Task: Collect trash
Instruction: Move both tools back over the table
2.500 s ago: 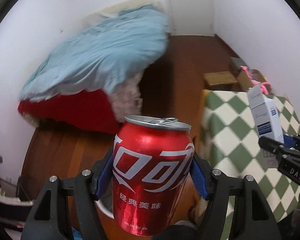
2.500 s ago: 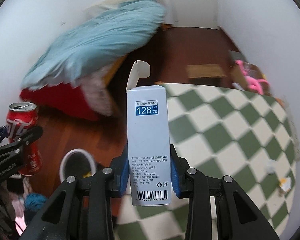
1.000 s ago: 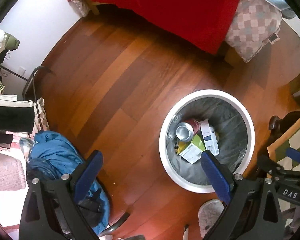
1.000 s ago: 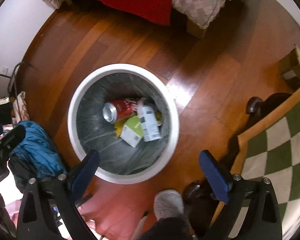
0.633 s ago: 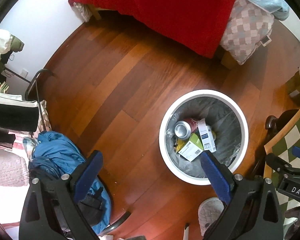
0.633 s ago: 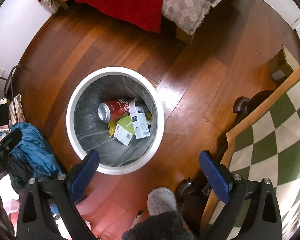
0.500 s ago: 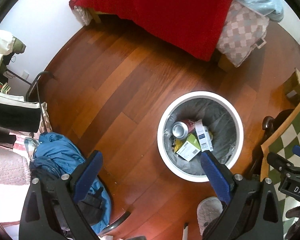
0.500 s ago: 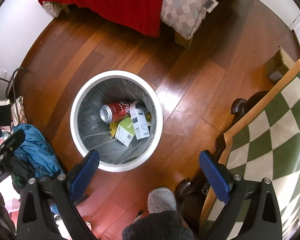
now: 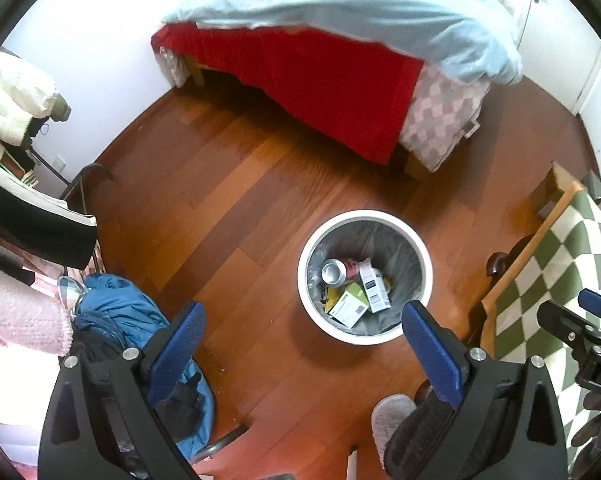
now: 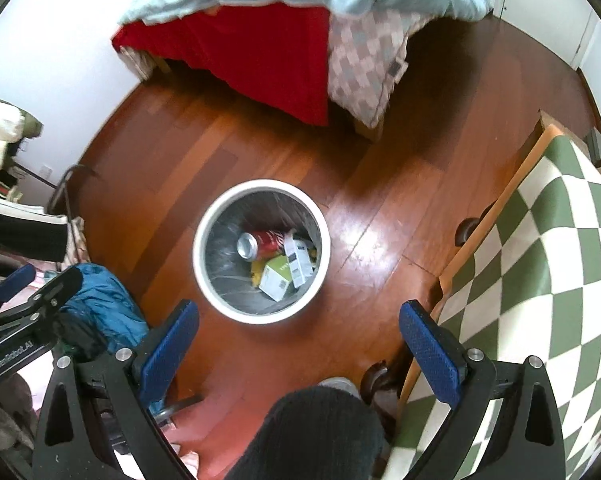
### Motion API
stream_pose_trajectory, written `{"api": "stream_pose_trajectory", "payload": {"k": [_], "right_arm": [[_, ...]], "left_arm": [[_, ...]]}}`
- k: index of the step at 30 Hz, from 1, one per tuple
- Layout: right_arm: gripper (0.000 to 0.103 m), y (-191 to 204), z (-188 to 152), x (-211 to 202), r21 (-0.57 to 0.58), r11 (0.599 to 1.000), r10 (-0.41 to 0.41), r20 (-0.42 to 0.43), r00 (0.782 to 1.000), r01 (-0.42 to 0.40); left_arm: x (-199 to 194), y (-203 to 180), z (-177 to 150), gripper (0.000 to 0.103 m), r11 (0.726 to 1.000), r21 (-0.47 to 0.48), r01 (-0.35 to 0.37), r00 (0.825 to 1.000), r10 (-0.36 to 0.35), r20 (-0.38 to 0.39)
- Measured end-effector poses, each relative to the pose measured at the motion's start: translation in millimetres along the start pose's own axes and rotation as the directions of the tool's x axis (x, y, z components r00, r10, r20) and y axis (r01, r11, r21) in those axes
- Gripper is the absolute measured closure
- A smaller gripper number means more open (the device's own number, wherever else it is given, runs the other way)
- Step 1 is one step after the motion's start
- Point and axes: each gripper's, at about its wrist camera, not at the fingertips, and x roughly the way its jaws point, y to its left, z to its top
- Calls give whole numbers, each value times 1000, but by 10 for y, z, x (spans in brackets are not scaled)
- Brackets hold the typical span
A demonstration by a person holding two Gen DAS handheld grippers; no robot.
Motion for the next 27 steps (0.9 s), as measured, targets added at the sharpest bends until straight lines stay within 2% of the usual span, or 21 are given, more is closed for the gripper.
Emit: {"api": "stream_pose_trajectory", "payload": {"k": [10, 16, 18, 21, 25, 27], "right_arm": [[2, -93, -427, -962, 23, 995, 91, 138, 986, -95], [2, -407, -747, -1457, 92, 979, 159, 213, 964, -181], [2, -611, -882, -1624, 138, 967, 179, 238, 955, -216], [2, -1019, -1150, -1868, 216, 950, 160, 281, 946, -225], [2, -1794, -1670, -2105, 372, 911, 61, 305, 950, -178], [2, -2310, -2032, -2192, 476, 870, -17, 289, 957, -128]], "left_arm": [[-720, -128, -242, 3, 999, 16, 36, 994, -38, 101], [-1088, -412, -379, 3, 997, 42, 66, 987, -71, 144], [-1197, -605, -422, 3, 993, 70, 95, 980, -106, 171], [-1262, -1036, -497, 3, 982, 137, 130, 971, -154, 185], [-1131, -1781, -648, 3, 951, 257, 173, 969, -211, 132], [-1023, -2254, -782, 3, 923, 329, 198, 967, -239, 90]]}}
